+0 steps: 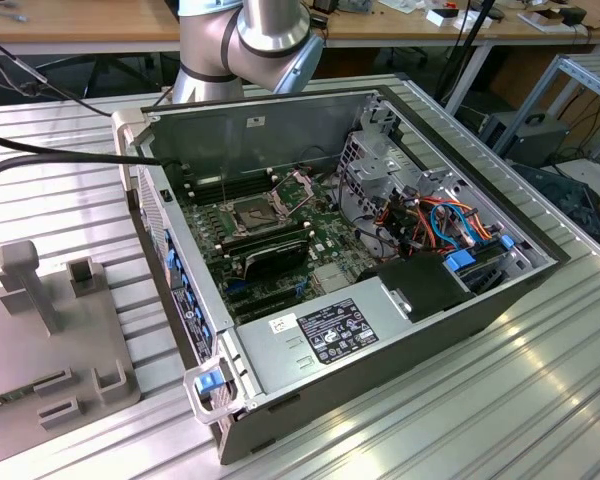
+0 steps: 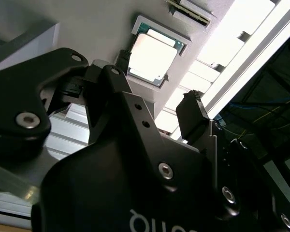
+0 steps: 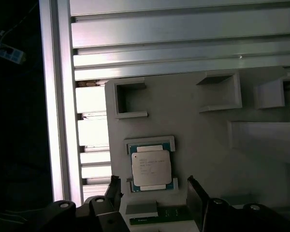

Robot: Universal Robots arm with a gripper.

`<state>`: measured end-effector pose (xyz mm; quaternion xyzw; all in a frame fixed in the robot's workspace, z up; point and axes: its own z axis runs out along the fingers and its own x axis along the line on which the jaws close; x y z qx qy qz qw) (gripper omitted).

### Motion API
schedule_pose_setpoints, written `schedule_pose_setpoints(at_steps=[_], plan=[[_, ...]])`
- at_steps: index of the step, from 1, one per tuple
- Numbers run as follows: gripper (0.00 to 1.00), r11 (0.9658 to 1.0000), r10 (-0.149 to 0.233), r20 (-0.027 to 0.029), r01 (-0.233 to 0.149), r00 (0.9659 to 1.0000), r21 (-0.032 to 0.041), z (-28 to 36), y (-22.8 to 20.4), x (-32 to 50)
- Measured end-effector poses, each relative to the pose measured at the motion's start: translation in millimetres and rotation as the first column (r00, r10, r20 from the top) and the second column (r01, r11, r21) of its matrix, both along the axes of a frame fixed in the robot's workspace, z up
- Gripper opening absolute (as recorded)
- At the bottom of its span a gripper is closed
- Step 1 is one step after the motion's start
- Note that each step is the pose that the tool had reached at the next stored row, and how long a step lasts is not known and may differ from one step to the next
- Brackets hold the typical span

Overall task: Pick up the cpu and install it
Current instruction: 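Pick up the cpu and move it towards the insertion slot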

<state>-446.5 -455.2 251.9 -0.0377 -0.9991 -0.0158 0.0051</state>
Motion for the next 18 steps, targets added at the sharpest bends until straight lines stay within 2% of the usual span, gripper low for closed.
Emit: schedule_pose_setpoints(at_steps=[9, 18], plan=[[0.66, 1.0000, 0.000, -0.0002, 0.000, 1.0000, -0.0001, -4.7, 0.0, 0.0], [0.66, 1.0000, 0.000, 0.0000, 0.000, 1.0000, 0.0000, -5.5, 0.0, 0.0]])
